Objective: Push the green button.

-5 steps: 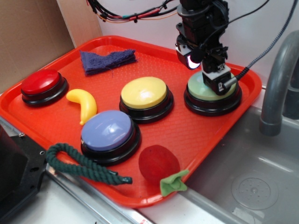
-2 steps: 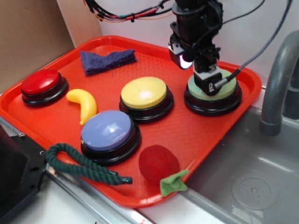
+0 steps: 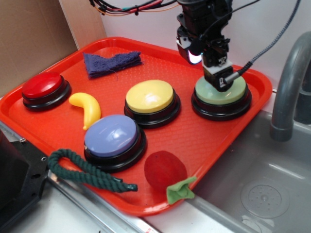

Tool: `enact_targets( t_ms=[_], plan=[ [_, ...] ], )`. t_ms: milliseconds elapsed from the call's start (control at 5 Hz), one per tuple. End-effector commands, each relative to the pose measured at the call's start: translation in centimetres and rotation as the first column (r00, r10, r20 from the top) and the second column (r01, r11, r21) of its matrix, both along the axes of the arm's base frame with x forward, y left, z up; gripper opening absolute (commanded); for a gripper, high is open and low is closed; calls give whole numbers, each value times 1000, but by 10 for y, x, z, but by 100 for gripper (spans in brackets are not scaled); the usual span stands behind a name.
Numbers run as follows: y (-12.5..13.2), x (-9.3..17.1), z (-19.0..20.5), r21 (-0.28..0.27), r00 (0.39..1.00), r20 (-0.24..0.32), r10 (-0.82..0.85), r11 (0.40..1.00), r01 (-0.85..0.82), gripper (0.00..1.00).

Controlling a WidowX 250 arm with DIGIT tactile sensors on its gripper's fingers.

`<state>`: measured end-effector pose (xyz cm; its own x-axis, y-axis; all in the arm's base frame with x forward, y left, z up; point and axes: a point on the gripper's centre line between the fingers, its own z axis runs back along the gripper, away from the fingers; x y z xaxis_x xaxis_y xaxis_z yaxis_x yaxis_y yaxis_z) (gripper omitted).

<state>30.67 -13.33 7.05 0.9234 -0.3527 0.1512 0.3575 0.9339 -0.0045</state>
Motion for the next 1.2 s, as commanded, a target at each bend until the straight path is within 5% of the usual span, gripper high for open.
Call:
enact_targets(
  t_ms=[0,600,1000],
  plan=[
    [-6,2,-16,-25,1000,-25,-15,1000,14,100],
    [5,9,31,-1,1000,15,-17,1000,17,100],
    [20,-3,60,-40,993,111,49,998,-44,100]
  ],
)
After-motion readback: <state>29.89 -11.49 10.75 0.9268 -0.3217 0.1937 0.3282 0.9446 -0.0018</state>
